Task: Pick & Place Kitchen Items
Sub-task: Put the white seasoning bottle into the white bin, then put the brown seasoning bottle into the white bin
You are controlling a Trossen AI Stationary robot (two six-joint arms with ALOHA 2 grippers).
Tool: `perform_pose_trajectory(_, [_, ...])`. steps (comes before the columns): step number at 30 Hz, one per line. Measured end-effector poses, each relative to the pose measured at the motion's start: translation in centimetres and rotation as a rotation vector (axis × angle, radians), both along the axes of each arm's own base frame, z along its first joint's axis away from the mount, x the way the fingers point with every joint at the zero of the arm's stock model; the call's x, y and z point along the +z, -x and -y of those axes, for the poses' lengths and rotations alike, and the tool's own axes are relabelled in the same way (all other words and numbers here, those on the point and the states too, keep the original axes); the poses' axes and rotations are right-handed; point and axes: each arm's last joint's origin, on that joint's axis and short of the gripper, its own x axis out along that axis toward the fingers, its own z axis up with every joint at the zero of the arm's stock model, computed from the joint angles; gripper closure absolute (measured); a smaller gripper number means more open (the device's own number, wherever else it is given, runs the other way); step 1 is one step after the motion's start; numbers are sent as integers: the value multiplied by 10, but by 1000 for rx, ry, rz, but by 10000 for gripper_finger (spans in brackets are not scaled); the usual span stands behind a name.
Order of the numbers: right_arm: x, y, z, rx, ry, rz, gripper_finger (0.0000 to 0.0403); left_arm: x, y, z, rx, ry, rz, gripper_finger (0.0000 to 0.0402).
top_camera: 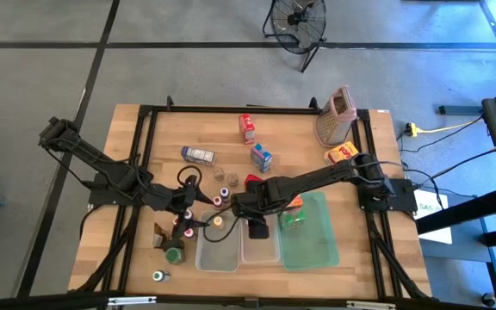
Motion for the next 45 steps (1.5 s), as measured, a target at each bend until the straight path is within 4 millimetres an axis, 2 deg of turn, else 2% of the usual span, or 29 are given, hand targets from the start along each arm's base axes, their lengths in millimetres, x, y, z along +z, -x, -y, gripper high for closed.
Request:
perform_pose_trajectory(13, [0,-1,0,0,15,17,88,0,0,0,-5,2,-1,80])
perform_pose_trajectory(21, [17,-5,-6,53,22,58,76,0,0,0,-7,1,-1,80])
perform_pose_trajectory(28, [38,-1,-7,36,35,5,75,0,0,1,-18,7,-5,80])
perform_pose_trajectory(33, [57,3,-7,5,155,2,75,0,0,1,-31,14,-8,80])
perform_pose_trajectory(39, [87,11,-9,-17,215,-9,75,0,0,1,-3,61,-19,80])
perform_pose_trajectory(41, [98,16,-14,-28,228,-8,75,5,-1,-2,9,53,-32,80])
perform_pose_trajectory(45, [119,34,-31,-37,259,-43,75,30,-2,-10,18,-55,-21,80])
